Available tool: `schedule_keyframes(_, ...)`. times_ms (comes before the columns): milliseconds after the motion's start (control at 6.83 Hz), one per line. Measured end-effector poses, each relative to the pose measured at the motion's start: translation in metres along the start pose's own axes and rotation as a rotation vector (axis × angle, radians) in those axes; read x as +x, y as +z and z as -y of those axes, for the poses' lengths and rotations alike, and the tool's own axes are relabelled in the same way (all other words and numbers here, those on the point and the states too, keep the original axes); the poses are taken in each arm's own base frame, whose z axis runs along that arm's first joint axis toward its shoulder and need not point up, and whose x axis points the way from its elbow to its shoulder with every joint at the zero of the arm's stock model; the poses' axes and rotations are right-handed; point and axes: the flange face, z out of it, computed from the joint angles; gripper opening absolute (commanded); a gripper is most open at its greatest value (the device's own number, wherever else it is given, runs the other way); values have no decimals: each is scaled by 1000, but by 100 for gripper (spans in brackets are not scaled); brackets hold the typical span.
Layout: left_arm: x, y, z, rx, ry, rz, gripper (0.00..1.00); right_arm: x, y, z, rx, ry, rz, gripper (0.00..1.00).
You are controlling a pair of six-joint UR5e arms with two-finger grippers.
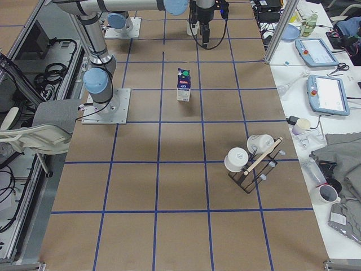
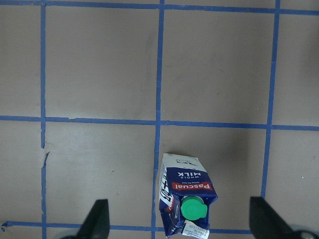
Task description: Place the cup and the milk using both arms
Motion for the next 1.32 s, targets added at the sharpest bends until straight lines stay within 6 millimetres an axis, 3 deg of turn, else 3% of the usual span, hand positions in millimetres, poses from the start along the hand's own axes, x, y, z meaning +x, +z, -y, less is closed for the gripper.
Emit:
schedule_keyframes(146, 0, 9, 0, -14, -8, -4, 5, 0, 0, 0, 0, -1, -1, 100)
schedule_keyframes(439, 2, 21, 2, -31, -11, -8, 0, 0, 0, 0, -1, -2, -2, 100)
schedule_keyframes(878, 16, 5, 0, 6, -11, 1, 0, 1, -2, 0, -4, 0, -4, 100)
schedule_keyframes(1024, 35, -6, 2, 31, -15, 5, 0, 1, -4, 0, -3, 0, -4, 100)
schedule_keyframes(1317, 105, -51, 14, 95, -24, -15, 0, 1, -4, 0, -2, -1, -5, 100)
